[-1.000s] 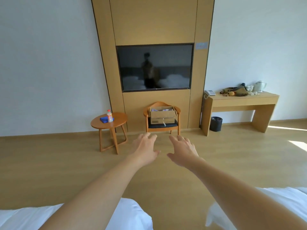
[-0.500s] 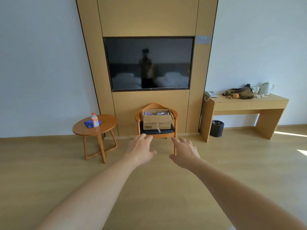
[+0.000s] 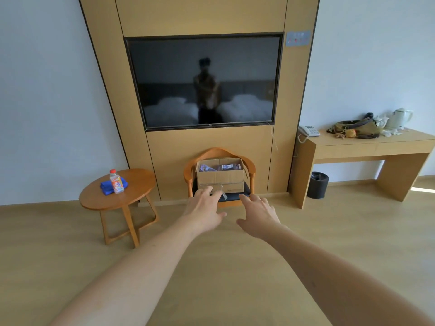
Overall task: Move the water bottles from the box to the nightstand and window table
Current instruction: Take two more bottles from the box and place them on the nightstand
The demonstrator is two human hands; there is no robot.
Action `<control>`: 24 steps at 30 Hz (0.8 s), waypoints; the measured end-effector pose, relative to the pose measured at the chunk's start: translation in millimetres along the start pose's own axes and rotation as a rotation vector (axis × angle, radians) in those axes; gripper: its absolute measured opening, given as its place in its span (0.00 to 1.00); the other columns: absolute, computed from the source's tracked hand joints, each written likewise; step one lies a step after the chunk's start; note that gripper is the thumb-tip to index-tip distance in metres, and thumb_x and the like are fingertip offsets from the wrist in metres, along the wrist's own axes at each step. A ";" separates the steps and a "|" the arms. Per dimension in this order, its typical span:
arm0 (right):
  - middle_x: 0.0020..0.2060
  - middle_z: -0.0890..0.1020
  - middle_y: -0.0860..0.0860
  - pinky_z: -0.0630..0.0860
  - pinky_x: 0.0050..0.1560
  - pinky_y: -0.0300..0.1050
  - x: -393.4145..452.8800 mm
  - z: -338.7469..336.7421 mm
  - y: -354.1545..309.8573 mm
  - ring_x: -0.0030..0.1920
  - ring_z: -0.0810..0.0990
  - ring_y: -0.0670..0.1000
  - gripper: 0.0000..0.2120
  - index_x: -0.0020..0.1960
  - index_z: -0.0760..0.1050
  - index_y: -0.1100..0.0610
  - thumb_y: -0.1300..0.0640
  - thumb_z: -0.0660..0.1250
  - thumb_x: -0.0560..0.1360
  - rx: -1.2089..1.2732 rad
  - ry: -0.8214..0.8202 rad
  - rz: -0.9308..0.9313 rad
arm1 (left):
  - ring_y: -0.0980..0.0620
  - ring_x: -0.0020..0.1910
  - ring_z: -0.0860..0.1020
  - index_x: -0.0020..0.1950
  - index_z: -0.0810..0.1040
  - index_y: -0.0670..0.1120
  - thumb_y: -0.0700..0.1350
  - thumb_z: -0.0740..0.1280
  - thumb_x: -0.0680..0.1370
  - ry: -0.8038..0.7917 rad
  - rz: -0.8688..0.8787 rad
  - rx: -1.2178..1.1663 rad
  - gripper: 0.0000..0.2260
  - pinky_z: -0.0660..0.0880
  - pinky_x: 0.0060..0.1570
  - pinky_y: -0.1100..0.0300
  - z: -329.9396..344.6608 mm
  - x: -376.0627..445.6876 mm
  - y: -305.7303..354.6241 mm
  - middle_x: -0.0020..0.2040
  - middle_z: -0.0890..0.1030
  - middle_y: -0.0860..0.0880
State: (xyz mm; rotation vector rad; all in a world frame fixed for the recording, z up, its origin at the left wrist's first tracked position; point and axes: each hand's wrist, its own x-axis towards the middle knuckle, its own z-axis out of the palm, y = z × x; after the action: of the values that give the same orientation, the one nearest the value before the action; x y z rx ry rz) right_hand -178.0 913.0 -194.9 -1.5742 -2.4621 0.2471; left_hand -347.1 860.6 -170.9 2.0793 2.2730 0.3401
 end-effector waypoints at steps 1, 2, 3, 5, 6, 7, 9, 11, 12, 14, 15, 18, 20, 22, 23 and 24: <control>0.70 0.72 0.54 0.72 0.65 0.59 23.9 4.5 1.0 0.70 0.69 0.59 0.37 0.78 0.60 0.47 0.45 0.73 0.75 -0.001 0.005 0.002 | 0.42 0.80 0.59 0.80 0.64 0.51 0.58 0.69 0.80 0.006 0.005 -0.005 0.32 0.66 0.73 0.43 3.6 24.1 -8.5 0.82 0.60 0.44; 0.69 0.73 0.53 0.73 0.65 0.59 47.6 9.3 2.0 0.69 0.70 0.59 0.36 0.77 0.61 0.47 0.45 0.73 0.75 -0.003 0.009 0.008 | 0.42 0.80 0.59 0.80 0.64 0.51 0.58 0.69 0.80 0.007 0.010 -0.007 0.31 0.66 0.73 0.43 7.2 48.4 -16.9 0.82 0.60 0.44; 0.69 0.73 0.53 0.73 0.64 0.58 72.1 14.0 2.9 0.69 0.70 0.59 0.36 0.77 0.61 0.47 0.45 0.73 0.74 -0.004 0.008 0.016 | 0.41 0.80 0.59 0.80 0.64 0.51 0.58 0.69 0.80 0.003 0.014 -0.009 0.31 0.66 0.73 0.42 10.3 72.7 -24.9 0.82 0.60 0.44; 0.68 0.73 0.53 0.73 0.63 0.58 117.5 20.5 4.6 0.68 0.70 0.59 0.36 0.76 0.61 0.47 0.45 0.73 0.74 -0.001 -0.012 0.038 | 0.41 0.80 0.60 0.80 0.64 0.51 0.58 0.69 0.80 -0.025 0.019 -0.016 0.31 0.66 0.74 0.42 14.3 117.6 -38.8 0.82 0.60 0.43; 0.68 0.73 0.53 0.73 0.63 0.58 139.9 22.2 5.0 0.68 0.70 0.59 0.36 0.76 0.61 0.47 0.45 0.73 0.74 0.000 -0.018 0.050 | 0.40 0.80 0.60 0.80 0.64 0.51 0.58 0.69 0.80 -0.041 0.024 -0.018 0.32 0.66 0.74 0.42 15.3 139.5 -45.2 0.82 0.60 0.43; 0.67 0.73 0.52 0.73 0.63 0.58 162.1 23.1 5.3 0.68 0.71 0.58 0.36 0.76 0.61 0.47 0.45 0.73 0.74 0.001 -0.019 0.059 | 0.40 0.80 0.60 0.81 0.63 0.50 0.57 0.69 0.80 -0.054 0.034 -0.015 0.32 0.66 0.74 0.42 15.4 160.9 -51.5 0.82 0.60 0.43; 0.66 0.74 0.52 0.73 0.62 0.57 205.2 23.9 6.5 0.67 0.71 0.58 0.35 0.76 0.61 0.47 0.45 0.72 0.74 0.011 -0.007 0.072 | 0.41 0.80 0.60 0.81 0.63 0.50 0.57 0.69 0.80 -0.060 0.049 -0.023 0.32 0.65 0.75 0.43 13.2 203.5 -63.3 0.83 0.60 0.43; 0.65 0.74 0.53 0.73 0.61 0.57 243.6 26.5 8.5 0.66 0.71 0.58 0.32 0.75 0.62 0.47 0.46 0.71 0.75 0.012 -0.003 0.069 | 0.42 0.80 0.59 0.81 0.63 0.49 0.56 0.69 0.80 -0.054 0.053 -0.049 0.31 0.66 0.75 0.43 13.3 242.8 -74.5 0.83 0.60 0.44; 0.66 0.74 0.53 0.73 0.62 0.57 260.8 29.6 9.8 0.66 0.71 0.58 0.32 0.75 0.63 0.47 0.47 0.71 0.75 0.011 -0.013 0.069 | 0.43 0.80 0.59 0.81 0.63 0.49 0.56 0.69 0.80 -0.055 0.056 -0.057 0.31 0.66 0.75 0.44 15.3 260.8 -79.7 0.82 0.61 0.45; 0.67 0.73 0.53 0.73 0.64 0.58 292.3 38.1 12.9 0.68 0.71 0.59 0.32 0.75 0.63 0.47 0.48 0.71 0.75 0.011 -0.042 0.073 | 0.43 0.80 0.60 0.80 0.64 0.49 0.56 0.69 0.80 -0.066 0.058 -0.070 0.31 0.67 0.74 0.44 23.1 293.1 -90.2 0.82 0.62 0.45; 0.67 0.73 0.53 0.72 0.64 0.58 307.7 43.3 14.4 0.68 0.70 0.58 0.31 0.75 0.63 0.48 0.49 0.71 0.75 0.015 -0.055 0.076 | 0.44 0.79 0.61 0.79 0.66 0.49 0.55 0.70 0.80 -0.075 0.059 -0.073 0.30 0.68 0.73 0.44 29.0 308.7 -95.9 0.81 0.63 0.45; 0.66 0.74 0.53 0.73 0.63 0.57 356.8 59.8 21.3 0.67 0.71 0.58 0.30 0.74 0.64 0.48 0.48 0.71 0.76 0.030 -0.080 0.068 | 0.43 0.79 0.62 0.78 0.67 0.49 0.56 0.70 0.79 -0.108 0.051 -0.060 0.30 0.70 0.72 0.44 50.1 357.5 -115.1 0.80 0.64 0.46; 0.66 0.74 0.53 0.73 0.64 0.57 392.3 70.3 28.8 0.68 0.71 0.59 0.31 0.75 0.63 0.49 0.47 0.70 0.76 0.027 -0.102 0.054 | 0.43 0.79 0.61 0.80 0.65 0.50 0.57 0.69 0.79 -0.123 0.033 -0.053 0.31 0.69 0.72 0.44 65.0 393.2 -127.3 0.81 0.63 0.45; 0.67 0.73 0.54 0.73 0.66 0.58 432.1 78.9 38.4 0.68 0.70 0.59 0.31 0.76 0.63 0.49 0.47 0.70 0.76 0.022 -0.113 0.038 | 0.42 0.79 0.62 0.80 0.63 0.51 0.58 0.69 0.79 -0.124 0.017 -0.053 0.32 0.70 0.71 0.44 78.9 430.0 -138.8 0.81 0.61 0.45; 0.68 0.73 0.54 0.73 0.66 0.58 453.3 83.0 43.5 0.69 0.70 0.59 0.32 0.76 0.63 0.49 0.47 0.70 0.76 0.028 -0.111 0.033 | 0.42 0.78 0.62 0.80 0.64 0.52 0.58 0.69 0.79 -0.124 0.011 -0.055 0.32 0.71 0.70 0.44 85.2 449.2 -144.2 0.81 0.62 0.45; 0.68 0.73 0.54 0.73 0.66 0.59 474.7 87.6 48.6 0.69 0.70 0.59 0.32 0.76 0.63 0.49 0.48 0.70 0.76 0.040 -0.110 0.027 | 0.42 0.77 0.63 0.79 0.64 0.52 0.58 0.69 0.79 -0.124 0.003 -0.056 0.31 0.71 0.69 0.44 91.5 468.4 -149.4 0.80 0.62 0.45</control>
State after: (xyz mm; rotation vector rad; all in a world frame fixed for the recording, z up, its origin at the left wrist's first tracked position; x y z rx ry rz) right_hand -352.4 1362.1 -251.4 -1.6192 -2.5021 0.3946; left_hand -523.6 1324.2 -234.0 2.0172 2.1656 0.2634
